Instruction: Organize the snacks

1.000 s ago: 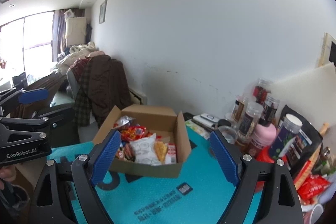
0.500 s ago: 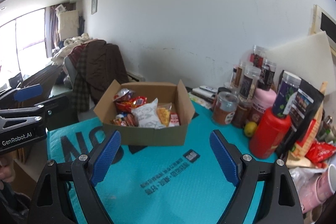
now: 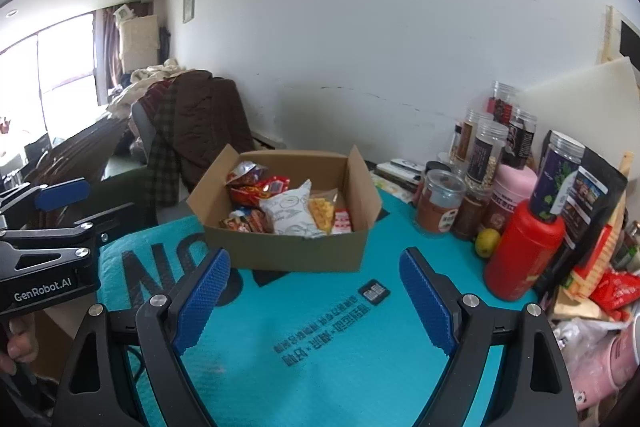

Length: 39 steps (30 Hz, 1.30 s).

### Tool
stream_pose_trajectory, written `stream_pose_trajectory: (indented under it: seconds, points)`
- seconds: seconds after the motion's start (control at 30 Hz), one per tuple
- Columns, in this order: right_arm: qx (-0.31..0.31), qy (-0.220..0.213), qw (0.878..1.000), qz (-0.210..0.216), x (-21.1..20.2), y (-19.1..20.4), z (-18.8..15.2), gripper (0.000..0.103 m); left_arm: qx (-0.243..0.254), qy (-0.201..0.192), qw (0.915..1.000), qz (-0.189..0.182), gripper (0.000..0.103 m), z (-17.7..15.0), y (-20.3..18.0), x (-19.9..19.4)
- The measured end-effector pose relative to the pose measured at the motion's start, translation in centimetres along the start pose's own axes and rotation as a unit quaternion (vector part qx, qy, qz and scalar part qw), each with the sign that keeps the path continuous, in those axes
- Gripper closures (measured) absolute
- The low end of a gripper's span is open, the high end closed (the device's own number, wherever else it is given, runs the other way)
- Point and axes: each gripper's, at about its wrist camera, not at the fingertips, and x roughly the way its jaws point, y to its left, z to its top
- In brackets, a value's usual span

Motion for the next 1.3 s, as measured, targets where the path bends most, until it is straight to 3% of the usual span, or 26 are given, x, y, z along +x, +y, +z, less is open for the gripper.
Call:
stream_pose_trajectory:
  seconds: [0.77,1.3]
  points:
    - [-0.003,0.002,0.999,0.038,0.8,-0.7,0.2,0.015,-0.015,-0.005,0.9998,0.009,0.025,0.5,-0.6,-0.5]
    - [-0.006,0.005,0.999,0.035,1.0,-1.3,0.0,0.015,-0.009,0.004,0.9999,0.005,0.025,0.3,-1.3,0.3]
